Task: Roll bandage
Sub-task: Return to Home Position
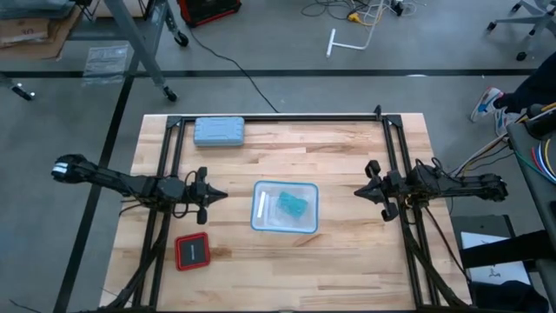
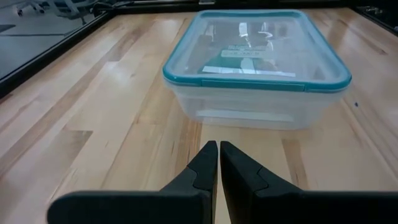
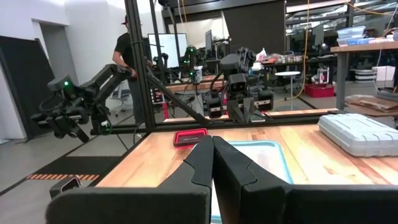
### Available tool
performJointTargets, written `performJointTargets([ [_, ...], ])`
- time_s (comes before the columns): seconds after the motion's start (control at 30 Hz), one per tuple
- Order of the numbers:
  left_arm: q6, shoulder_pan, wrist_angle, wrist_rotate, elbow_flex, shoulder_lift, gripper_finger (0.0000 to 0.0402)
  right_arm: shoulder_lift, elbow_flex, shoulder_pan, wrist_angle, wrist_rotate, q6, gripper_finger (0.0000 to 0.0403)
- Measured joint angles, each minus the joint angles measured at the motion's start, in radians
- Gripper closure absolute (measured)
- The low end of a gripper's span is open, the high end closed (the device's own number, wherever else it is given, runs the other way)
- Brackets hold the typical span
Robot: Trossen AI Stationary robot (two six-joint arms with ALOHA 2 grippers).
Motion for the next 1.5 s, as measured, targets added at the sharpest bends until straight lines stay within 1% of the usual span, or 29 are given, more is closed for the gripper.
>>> performJointTargets([
  [0.8, 0.000, 0.000, 0.000, 0.000, 0.000, 0.037, 0.0391, 0.000, 0.001, 0.000, 0.000, 0.000, 0.000, 0.0403],
  [1.5, 0.000, 0.000, 0.000, 0.000, 0.000, 0.038, 0.0391, 0.000, 0.001, 0.000, 0.000, 0.000, 0.000, 0.0403],
])
